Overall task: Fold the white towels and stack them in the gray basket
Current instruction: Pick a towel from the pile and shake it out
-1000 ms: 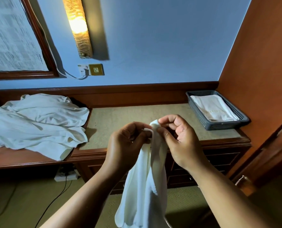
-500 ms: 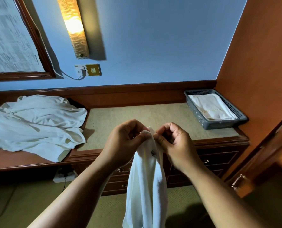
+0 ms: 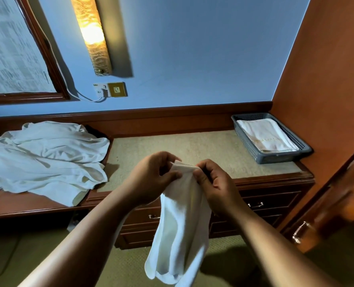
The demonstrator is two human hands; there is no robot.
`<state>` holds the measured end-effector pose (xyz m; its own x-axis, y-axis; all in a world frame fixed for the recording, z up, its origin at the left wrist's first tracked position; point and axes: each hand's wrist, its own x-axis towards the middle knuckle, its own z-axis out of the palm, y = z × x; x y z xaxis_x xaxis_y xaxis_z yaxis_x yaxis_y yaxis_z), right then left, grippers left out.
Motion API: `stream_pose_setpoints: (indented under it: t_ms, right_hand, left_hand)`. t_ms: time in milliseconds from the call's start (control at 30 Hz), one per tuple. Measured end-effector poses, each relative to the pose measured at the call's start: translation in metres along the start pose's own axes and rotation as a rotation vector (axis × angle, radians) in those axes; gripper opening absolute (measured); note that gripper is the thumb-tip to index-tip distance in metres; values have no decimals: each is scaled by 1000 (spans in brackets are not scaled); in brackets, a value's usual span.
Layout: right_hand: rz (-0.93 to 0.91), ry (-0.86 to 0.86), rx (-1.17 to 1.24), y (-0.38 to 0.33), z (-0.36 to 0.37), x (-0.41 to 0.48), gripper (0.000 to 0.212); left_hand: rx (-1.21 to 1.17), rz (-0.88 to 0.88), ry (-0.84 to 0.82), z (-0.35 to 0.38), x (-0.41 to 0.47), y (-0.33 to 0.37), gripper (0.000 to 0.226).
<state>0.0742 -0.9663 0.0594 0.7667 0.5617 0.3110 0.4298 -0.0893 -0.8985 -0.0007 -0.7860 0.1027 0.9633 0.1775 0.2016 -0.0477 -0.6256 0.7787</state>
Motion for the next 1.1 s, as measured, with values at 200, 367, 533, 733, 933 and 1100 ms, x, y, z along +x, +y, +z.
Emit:
stream_pose_setpoints:
  t_ms: [200, 367, 533, 733, 933, 1100]
  right_hand:
    - [-74, -63, -62, 1, 28, 23, 29]
    - [-63, -168, -121, 21, 51, 37, 29]
    - [83, -258, -207, 84, 52, 45, 44]
    - [315, -379, -581, 141, 57, 40, 59]
    - [436, -504, -950, 167, 62, 33, 54]
    - [521, -535, -1196, 196, 47, 10, 52]
  left_hand:
    - [-151, -16, 137, -6, 10, -15, 17]
    - [-117, -10, 297, -19, 27, -48, 18]
    - [-22, 7, 352, -53, 56, -86, 22]
    - [-11, -73, 411, -84, 80, -128, 21]
    - [-5, -148, 436, -111, 85, -166, 22]
    - [60, -206, 559, -162, 83, -194, 16]
